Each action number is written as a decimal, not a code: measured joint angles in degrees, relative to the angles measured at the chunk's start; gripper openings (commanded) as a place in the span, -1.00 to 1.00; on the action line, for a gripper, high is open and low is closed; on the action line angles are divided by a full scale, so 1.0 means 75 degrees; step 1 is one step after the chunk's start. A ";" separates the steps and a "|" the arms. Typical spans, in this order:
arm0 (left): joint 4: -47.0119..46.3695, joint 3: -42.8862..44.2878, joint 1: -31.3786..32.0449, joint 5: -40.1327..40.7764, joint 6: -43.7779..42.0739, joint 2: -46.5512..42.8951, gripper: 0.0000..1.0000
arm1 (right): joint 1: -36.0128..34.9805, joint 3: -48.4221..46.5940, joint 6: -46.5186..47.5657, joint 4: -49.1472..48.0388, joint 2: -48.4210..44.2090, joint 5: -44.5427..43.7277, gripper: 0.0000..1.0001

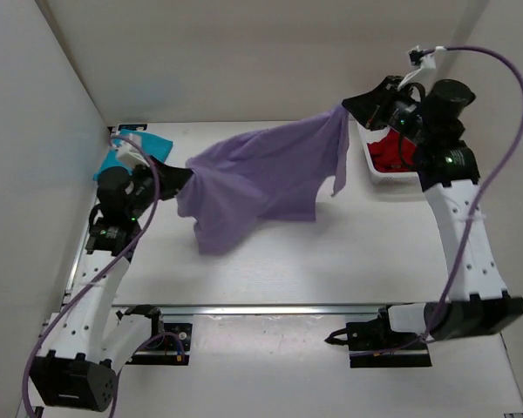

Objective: Fold and stack the t-shirts
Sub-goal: Flatten out the tshirt

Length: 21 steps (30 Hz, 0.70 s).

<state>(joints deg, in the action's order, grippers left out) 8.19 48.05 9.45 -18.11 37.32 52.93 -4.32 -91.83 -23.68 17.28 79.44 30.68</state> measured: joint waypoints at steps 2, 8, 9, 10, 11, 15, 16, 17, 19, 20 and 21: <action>0.0323 0.0504 -0.0560 -0.0326 -0.0041 -0.0184 -1.00 | -0.0198 -0.0274 0.0061 0.0175 -0.0676 -0.0076 -1.00; 0.1469 0.2267 -0.0889 -0.0775 -0.0414 -0.0181 -1.00 | -0.0192 -0.1533 0.0163 0.0740 -0.1842 -0.0079 -1.00; 0.1658 0.2521 -0.0883 -0.0819 -0.0498 -0.0154 -1.00 | -0.0125 -0.1670 0.0160 0.0822 -0.1888 -0.0038 -1.00; 0.1792 0.2719 -0.0868 -0.0833 -0.0568 -0.0122 -1.00 | -0.0044 -0.1781 0.0154 0.0901 -0.1932 0.0052 -1.00; 0.1929 0.2917 -0.0831 -0.0842 -0.0638 -0.0085 -1.00 | 0.0058 -0.1871 0.0131 0.0941 -0.2005 0.0119 -0.99; 0.2305 0.3206 -0.0682 -0.0801 -0.0935 -0.0003 -1.00 | 0.0557 -0.1830 0.0015 0.0854 -0.1967 0.0527 -0.99; 0.2369 0.3185 -0.0664 -0.0804 -0.1014 0.0026 -1.00 | 0.0694 -0.1682 -0.0023 0.0761 -0.1868 0.0647 -0.98; 0.2361 0.3104 -0.0676 -0.0810 -0.1067 0.0076 -1.00 | 0.0793 -0.1513 -0.0050 0.0662 -0.1731 0.0737 -1.00; 0.2215 0.2742 -0.0801 -0.0825 -0.1128 0.0207 -1.00 | 0.0860 -0.1122 -0.0079 0.0341 -0.1306 0.0921 -0.98; 0.2124 0.2500 -0.0886 -0.0860 -0.1125 0.0332 -1.00 | 0.0892 -0.0848 -0.0114 0.0119 -0.1026 0.1040 -0.99; 0.2008 0.2247 -0.0953 -0.0886 -0.1125 0.0522 -1.00 | 0.0889 -0.0533 -0.0163 -0.0157 -0.0688 0.1128 -1.00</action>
<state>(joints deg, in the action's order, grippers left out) 23.24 64.90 2.31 -24.75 28.88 56.84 2.35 -95.83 -24.91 16.10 74.28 39.13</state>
